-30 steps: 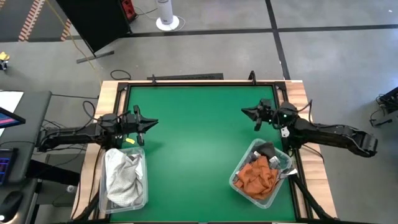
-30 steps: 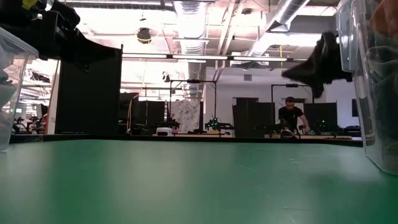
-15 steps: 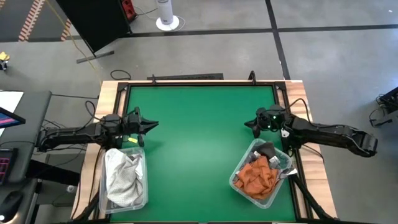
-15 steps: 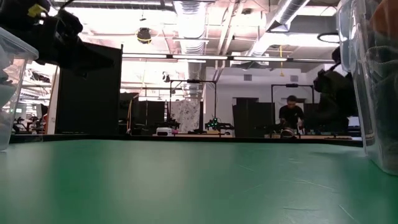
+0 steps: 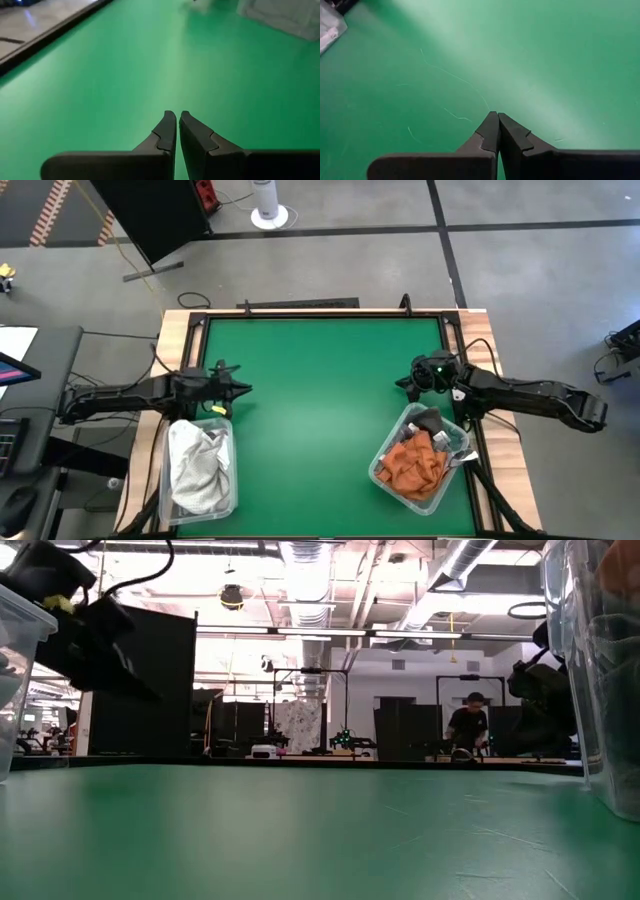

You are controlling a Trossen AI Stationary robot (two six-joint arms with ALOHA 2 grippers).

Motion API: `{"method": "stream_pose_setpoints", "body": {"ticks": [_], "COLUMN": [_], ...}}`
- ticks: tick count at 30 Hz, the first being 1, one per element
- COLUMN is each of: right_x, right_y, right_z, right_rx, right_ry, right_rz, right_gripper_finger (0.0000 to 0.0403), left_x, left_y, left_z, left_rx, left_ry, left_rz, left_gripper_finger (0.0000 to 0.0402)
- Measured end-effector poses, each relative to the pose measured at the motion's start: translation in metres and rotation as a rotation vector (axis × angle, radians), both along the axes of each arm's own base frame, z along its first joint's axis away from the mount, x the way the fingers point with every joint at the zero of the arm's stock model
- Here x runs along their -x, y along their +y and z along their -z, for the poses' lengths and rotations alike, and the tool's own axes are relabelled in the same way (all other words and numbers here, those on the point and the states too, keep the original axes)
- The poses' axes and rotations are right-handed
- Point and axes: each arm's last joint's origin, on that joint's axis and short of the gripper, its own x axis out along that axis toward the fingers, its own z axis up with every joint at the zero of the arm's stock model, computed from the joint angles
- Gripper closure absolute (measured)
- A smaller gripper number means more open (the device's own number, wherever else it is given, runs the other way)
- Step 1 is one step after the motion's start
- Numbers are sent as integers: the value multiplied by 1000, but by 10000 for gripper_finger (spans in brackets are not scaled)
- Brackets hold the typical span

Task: Sort towels by color in basket
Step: Return to Home Position

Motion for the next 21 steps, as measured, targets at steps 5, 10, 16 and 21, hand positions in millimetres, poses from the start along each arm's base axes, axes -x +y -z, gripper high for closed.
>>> {"method": "stream_pose_setpoints", "body": {"ticks": [5, 10, 16, 21], "right_x": [0, 0, 0, 0], "right_y": [0, 0, 0, 0], "right_z": [0, 0, 0, 0], "right_rx": [0, 0, 0, 0], "right_ry": [0, 0, 0, 0], "right_rz": [0, 0, 0, 0], "right_gripper_finger": [370, 370, 370, 370], "left_x": [3, 4, 4, 4], "left_y": [-1, -1, -1, -1], "left_z": [5, 6, 7, 7], "left_rx": [13, 16, 17, 17], "left_ry": [75, 88, 91, 92], "left_rz": [2, 2, 2, 2], "left_gripper_finger": [386, 386, 386, 386]}}
